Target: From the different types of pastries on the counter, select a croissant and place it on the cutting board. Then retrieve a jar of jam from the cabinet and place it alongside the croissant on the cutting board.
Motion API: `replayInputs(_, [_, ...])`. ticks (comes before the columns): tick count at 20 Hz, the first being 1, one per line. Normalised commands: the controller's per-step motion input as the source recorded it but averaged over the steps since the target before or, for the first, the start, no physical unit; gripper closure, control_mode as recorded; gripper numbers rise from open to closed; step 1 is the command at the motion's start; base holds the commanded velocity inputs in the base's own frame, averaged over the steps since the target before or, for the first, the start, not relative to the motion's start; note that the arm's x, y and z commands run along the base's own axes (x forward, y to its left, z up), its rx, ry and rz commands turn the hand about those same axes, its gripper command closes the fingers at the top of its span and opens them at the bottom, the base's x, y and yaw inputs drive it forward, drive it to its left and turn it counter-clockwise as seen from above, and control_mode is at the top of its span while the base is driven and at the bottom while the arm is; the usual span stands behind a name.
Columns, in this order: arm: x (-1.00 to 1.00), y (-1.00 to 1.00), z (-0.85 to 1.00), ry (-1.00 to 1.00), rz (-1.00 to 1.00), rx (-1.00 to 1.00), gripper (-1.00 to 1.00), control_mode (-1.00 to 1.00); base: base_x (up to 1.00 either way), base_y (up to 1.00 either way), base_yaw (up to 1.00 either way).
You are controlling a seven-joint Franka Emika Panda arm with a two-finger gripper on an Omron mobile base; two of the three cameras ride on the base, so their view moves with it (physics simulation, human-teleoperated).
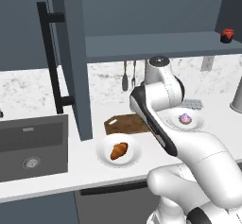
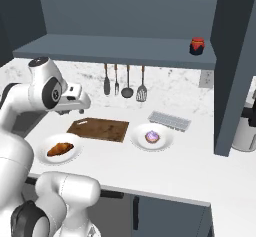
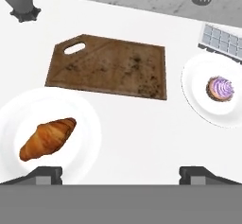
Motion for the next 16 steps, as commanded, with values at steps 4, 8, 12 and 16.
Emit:
replayInputs(4, [0.0,0.0,-0.02,0.03,0.0,0.0,-1.0,-1.0,0.0,0.0,0.0])
replayInputs(8, [0.0,0.0,-0.01,0.02,0.0,0.0,-1.0,-1.0,0.0,0.0,0.0])
replayInputs(12, [0.19,0.69,-0.39,0.16,0.0,0.0,-1.0,-1.0,0.0,0.0,0.0])
replayInputs(16, [0.17,0.73,-0.42,0.16,0.0,0.0,-1.0,-1.0,0.0,0.0,0.0])
